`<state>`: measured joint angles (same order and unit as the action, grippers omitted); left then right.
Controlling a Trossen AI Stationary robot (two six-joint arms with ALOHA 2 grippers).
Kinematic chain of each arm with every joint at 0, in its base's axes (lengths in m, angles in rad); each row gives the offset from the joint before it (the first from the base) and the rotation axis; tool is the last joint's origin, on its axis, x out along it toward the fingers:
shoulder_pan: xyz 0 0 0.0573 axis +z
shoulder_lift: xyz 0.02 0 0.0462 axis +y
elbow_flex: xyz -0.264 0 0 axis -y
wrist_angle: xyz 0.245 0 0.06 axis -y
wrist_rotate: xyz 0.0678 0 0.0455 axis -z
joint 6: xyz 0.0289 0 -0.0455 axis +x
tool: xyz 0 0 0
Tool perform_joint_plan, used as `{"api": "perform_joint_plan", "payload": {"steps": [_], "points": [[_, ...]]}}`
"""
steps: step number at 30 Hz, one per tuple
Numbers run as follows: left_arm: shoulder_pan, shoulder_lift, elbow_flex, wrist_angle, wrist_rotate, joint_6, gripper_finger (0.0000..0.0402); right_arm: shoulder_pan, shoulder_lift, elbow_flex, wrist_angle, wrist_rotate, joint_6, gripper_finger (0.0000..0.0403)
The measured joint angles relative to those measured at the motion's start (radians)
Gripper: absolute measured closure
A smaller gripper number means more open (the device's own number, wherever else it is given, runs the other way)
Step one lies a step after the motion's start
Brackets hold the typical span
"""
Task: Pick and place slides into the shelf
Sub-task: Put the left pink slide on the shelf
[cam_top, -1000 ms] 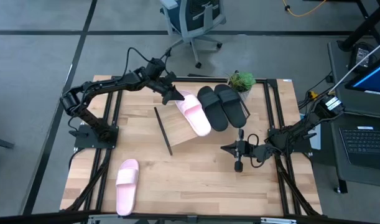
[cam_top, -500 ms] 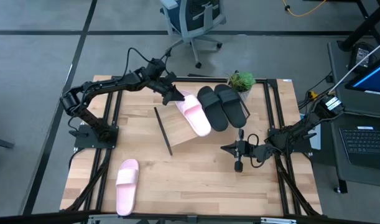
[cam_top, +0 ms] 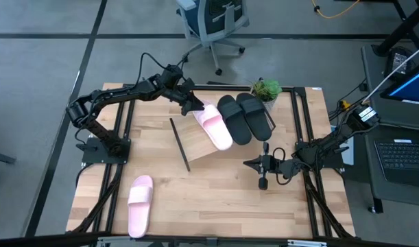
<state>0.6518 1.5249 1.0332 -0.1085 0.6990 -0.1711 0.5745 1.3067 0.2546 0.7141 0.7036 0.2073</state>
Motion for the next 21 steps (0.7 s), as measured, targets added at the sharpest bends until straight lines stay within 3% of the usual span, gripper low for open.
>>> {"api": "perform_joint_plan", "payload": {"steps": [8,21], "points": [[0.001,0.000,0.030,-0.006,0.055,-0.003,0.0243,0.000,0.000,0.000,0.000,0.000,0.000,0.0396],[0.043,-0.001,0.159,-0.034,0.049,-0.002,0.0243,0.000,0.000,0.000,-0.001,-0.025,0.009,0.0396]]}}
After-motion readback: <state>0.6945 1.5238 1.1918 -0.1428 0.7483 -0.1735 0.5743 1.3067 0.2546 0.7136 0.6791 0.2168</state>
